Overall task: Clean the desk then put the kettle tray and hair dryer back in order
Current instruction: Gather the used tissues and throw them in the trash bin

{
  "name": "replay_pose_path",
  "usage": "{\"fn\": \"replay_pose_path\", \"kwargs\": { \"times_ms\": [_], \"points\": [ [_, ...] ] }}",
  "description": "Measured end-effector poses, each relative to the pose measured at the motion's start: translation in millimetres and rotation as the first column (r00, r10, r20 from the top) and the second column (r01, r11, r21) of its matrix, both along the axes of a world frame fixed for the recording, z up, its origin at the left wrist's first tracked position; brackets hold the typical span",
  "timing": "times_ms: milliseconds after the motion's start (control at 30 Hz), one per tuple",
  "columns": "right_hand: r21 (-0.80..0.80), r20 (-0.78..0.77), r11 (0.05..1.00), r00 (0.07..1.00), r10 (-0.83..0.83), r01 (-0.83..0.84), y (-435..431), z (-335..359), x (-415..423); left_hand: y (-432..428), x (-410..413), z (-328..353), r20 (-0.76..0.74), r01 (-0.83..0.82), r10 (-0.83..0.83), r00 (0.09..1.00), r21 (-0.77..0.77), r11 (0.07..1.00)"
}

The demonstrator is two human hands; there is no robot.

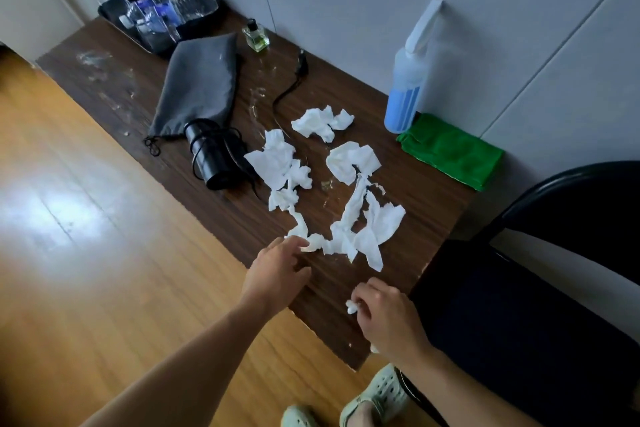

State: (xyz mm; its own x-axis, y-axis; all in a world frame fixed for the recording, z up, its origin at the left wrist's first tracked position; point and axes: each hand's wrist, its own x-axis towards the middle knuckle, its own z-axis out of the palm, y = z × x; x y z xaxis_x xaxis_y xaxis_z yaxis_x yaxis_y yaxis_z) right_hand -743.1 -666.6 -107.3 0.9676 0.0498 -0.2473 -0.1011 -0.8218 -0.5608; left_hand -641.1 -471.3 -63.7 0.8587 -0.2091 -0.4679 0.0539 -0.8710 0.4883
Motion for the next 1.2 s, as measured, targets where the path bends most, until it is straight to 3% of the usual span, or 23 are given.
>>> {"fn": "replay_pose_path", "kwargs": {
  "times_ms": [200, 300, 500, 733, 900, 1200],
  "points": [
    [0.066, 0.091, 0.942, 0.938, -0.334, 0.329, -3, 19, 52, 6, 52, -4, 0.211, 0.108, -0.137, 0.968, 0.142, 0.984],
    [0.036, 0.118, 0.895, 0.887, -0.446, 0.445, 1, 22, 77, 10, 81, -13, 0.173, 0.184, -0.228, 0.958, 0.240, 0.953],
    [-0.169, -0.220, 0.924, 0.900, -0.376, 0.344, 30, 14, 101, 29, 125, -32, 0.066, 0.402, -0.437, 0.897, 0.290, 0.869],
    [-0.307, -0.080, 0.863, 0.893, -0.443, 0.401, 65, 5, 102, 45, 134, -28, 0.011, 0.616, -0.637, 0.771, 0.238, 0.751],
    [-0.218, -0.028, 0.835, 0.852, -0.523, 0.505, 76, 0, 101, 48, 130, -28, 0.059, 0.638, -0.668, 0.742, 0.243, 0.731],
    [-0.090, 0.023, 0.761, 0.766, -0.643, 0.642, 82, 9, 99, 36, 131, -33, 0.174, 0.551, -0.566, 0.806, 0.130, 0.824]
  ]
}}
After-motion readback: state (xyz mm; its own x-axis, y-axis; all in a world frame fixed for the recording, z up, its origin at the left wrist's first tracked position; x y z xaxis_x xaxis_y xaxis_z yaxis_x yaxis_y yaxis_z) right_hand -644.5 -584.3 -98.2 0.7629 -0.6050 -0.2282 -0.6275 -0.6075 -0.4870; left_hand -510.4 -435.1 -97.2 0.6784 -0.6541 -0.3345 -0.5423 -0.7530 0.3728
